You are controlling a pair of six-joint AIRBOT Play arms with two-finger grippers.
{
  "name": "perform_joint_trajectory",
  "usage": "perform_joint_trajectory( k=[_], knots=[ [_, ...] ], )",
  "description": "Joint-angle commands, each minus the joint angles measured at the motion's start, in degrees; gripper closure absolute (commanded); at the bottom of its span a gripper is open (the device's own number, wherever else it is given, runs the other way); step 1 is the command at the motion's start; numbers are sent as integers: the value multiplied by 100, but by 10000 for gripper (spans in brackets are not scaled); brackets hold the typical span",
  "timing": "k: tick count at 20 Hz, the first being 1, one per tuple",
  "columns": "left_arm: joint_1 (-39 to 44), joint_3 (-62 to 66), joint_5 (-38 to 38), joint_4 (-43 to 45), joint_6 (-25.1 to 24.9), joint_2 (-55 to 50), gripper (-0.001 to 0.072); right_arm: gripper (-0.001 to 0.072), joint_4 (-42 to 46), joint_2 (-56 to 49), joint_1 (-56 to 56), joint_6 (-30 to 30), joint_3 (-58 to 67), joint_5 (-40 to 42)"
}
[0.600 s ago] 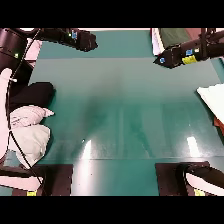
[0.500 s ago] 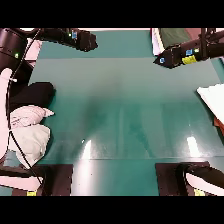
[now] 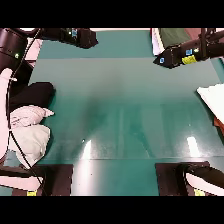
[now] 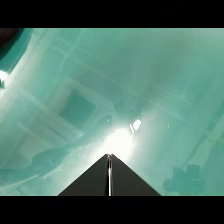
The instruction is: Fold the shirts.
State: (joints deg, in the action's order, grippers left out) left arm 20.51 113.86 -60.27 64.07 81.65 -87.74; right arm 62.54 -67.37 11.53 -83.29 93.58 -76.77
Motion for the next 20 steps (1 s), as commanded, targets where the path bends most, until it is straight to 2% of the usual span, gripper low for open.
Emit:
perform_joint_trajectory(
  k=[1,5,6,7,8,11,12,13,14,15,16,17,20],
  knots=[
    [-2,0,844,-192,98,4,684,692,-2,-2,0,-31,0,-42],
    [-4,7,1399,-258,79,7,684,692,-2,-2,0,-31,0,-76],
    [-4,7,1311,-238,59,7,684,691,-2,-2,0,-31,0,-72],
    [-44,7,1058,-13,-232,9,684,691,-2,-2,0,-33,0,-74],
    [-153,4,785,389,-247,20,684,691,-2,-2,13,-42,0,-85],
    [-986,2,87,1716,951,31,684,692,-2,-2,13,-50,0,-234],
    [-1309,-24,-214,2120,1145,26,684,692,-2,-2,13,-50,0,-271],
    [-1626,-118,-498,2505,1132,17,683,692,0,-2,13,-50,0,-273],
    [-1899,-299,-584,2769,1106,13,637,692,0,-4,13,-50,0,-245],
    [-2181,-553,-570,2857,1093,13,296,692,2,-4,17,-50,-2,-151],
    [-2430,-817,-527,2839,1172,13,46,692,2,-4,17,-50,-2,-50],
    [-2636,-1137,-457,2839,1244,13,18,692,0,-4,17,-50,-2,22],
    [-3023,-2218,-79,2841,1237,-17,18,692,0,-4,17,-50,-2,31]
  ],
)
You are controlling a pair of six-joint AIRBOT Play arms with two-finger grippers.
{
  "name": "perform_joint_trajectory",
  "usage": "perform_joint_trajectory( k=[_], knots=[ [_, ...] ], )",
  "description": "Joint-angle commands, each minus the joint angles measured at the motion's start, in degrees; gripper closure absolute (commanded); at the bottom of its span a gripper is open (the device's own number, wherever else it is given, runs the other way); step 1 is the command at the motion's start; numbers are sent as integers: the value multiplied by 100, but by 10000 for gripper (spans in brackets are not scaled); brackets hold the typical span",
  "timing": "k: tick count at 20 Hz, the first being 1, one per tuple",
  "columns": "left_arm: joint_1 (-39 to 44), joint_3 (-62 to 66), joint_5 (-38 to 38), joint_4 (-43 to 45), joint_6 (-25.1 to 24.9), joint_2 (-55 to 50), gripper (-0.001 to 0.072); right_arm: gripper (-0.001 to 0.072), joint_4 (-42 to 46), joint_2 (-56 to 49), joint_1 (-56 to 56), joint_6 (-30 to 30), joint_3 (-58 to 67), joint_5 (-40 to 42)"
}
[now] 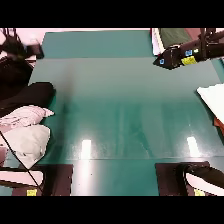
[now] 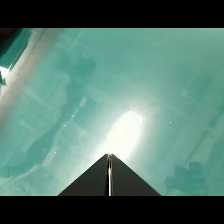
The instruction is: Fold the shirts.
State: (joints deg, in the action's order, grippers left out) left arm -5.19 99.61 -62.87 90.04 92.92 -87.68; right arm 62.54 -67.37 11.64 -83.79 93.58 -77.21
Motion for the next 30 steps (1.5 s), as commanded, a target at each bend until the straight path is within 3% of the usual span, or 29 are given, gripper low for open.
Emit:
perform_joint_trajectory(
  k=[1,5,6,9,10,13,16,22,27,30],
  knots=[
    [-522,-1154,358,245,109,-85,18,692,0,-4,7,0,-2,74],
    [-568,-2006,704,275,4,-555,18,692,0,-4,7,-24,-2,76],
    [-568,-2002,640,273,11,-682,80,692,0,-4,7,-24,-2,76],
    [-568,-1895,664,273,7,-686,564,692,0,-4,7,-24,-2,92],
    [-568,-1770,664,273,7,-616,686,692,0,-2,4,-24,0,151],
    [-522,-1130,741,247,-7,-107,685,692,-20,83,7,-85,2,459],
    [-275,-138,678,240,-400,778,685,691,-146,328,4,-192,2,1088],
    [1152,610,621,238,-721,2177,686,692,-146,977,-2,-192,2,2258],
    [2951,608,-55,238,-946,1821,686,692,-146,1235,-98,-192,0,2363],
    [3930,595,7,46,-946,1134,672,691,-155,1346,-297,-201,0,2240]
  ],
)
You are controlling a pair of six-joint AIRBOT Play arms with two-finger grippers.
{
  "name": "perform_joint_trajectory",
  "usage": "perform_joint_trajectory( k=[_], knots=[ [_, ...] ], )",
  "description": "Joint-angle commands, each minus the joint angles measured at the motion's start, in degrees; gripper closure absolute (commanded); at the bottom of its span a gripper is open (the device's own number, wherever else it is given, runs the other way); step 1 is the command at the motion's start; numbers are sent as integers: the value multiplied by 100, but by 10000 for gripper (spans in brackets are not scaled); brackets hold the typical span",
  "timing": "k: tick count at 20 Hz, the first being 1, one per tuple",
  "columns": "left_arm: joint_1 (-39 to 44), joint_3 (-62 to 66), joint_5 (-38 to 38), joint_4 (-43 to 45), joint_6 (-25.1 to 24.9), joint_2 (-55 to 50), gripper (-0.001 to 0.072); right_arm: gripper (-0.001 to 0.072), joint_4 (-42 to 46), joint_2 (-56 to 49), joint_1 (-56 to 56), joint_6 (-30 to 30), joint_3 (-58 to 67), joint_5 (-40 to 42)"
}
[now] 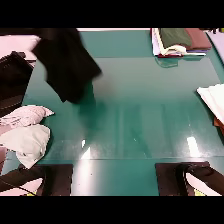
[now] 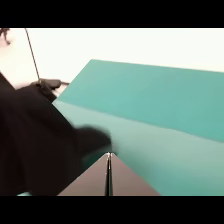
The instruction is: Fold the shirts.
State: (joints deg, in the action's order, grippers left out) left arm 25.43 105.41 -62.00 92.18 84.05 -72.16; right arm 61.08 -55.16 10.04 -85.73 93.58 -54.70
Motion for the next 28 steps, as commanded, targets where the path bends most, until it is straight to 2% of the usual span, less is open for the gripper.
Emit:
perform_joint_trajectory(
  k=[1,2,4,6,8,12,17,20,23,28],
  knots=[
    [1128,11,127,-511,-55,-662,409,692,-7,151,-175,-22,0,-66],
    [1362,11,428,-1016,-59,-927,175,692,-7,168,-221,-26,0,-114],
    [1652,13,870,-1620,-363,-1303,169,692,-4,164,-227,-37,0,-186],
    [1539,20,811,-1427,-352,-1360,169,692,-7,162,-227,-37,0,-278],
    [929,31,509,-1292,-227,-1281,169,692,-9,140,-225,-37,0,-332],
    [-863,-216,46,-1375,433,-1368,168,692,-4,133,-225,-37,0,-422],
    [-2284,-1753,260,-2142,439,-1633,169,692,-7,131,-225,-37,0,-431],
    [-2507,-2356,544,-2363,343,-1978,169,692,-7,122,-225,-37,0,-448],
    [-2492,-2415,656,-2494,313,-2382,169,692,-4,98,-225,-46,0,-562],
    [-2146,-2415,1257,-2815,90,-2638,170,692,-9,-208,-225,-295,0,-979]
  ],
)
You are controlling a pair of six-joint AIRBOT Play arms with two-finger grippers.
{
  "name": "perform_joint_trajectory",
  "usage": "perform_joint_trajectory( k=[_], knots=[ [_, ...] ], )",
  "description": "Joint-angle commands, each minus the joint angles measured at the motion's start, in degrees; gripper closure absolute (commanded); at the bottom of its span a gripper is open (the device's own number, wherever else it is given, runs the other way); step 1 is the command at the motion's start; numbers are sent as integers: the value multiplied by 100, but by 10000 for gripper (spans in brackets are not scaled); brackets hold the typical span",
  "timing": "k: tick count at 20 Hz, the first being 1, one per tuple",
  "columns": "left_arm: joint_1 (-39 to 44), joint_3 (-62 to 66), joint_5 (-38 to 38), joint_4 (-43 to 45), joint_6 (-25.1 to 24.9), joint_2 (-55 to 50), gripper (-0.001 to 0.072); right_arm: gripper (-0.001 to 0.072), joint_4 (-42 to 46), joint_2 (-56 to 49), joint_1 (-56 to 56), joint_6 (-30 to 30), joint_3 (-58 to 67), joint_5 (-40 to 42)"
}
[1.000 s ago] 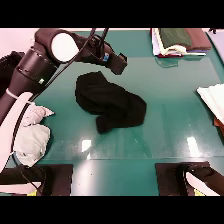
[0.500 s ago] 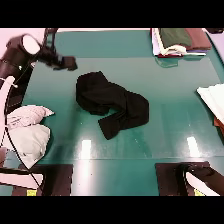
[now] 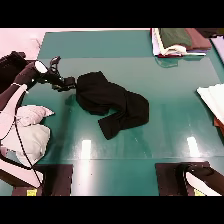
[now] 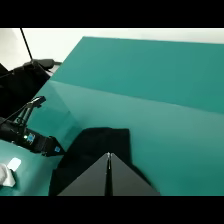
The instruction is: Fold the shirts.
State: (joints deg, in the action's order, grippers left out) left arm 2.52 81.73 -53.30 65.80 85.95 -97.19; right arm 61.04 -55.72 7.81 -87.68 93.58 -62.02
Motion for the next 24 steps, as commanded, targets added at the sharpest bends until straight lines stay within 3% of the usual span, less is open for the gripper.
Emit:
perform_joint_trajectory(
  k=[1,3,4,5,6,9,13,14,15,16,18,20,22,24],
  knots=[
    [225,-48,527,-190,-94,-146,170,692,-7,-225,-2,-140,0,-299],
    [356,-48,717,-201,-94,-144,171,692,-2,-352,-4,-227,0,-450],
    [382,-48,756,-203,-94,-144,292,691,0,-415,-4,-229,0,-581],
    [380,-31,748,-249,-92,-144,517,692,13,-483,-4,-229,-2,-782],
    [365,37,702,-229,-103,-142,679,692,66,-557,-35,-232,-2,-1115],
    [315,466,372,-87,-234,-131,684,692,50,-682,-435,-297,-452,-1926],
    [315,999,72,39,-393,-131,684,681,44,-503,-1231,-293,-2437,-1766],
    [315,1023,70,28,-393,-131,684,503,46,-501,-1397,-291,-3003,-1572],
    [328,1021,50,-22,-391,-133,684,210,2,-560,-1541,-293,-3600,-1270],
    [334,1021,22,-22,-393,-133,684,163,-107,-688,-1615,-291,-4081,-1005],
    [343,1021,17,-24,-393,-133,684,166,-605,-1126,-1600,-144,-4754,-507],
    [343,1021,-31,-24,-391,-133,684,289,-1373,-1604,-1366,350,-5021,48],
    [343,1021,-157,-26,-391,-133,684,289,-1954,-2033,-1027,577,-5016,662],
    [343,1023,-223,-22,-393,-133,684,289,-1943,-2415,-769,568,-4817,1058]
  ],
)
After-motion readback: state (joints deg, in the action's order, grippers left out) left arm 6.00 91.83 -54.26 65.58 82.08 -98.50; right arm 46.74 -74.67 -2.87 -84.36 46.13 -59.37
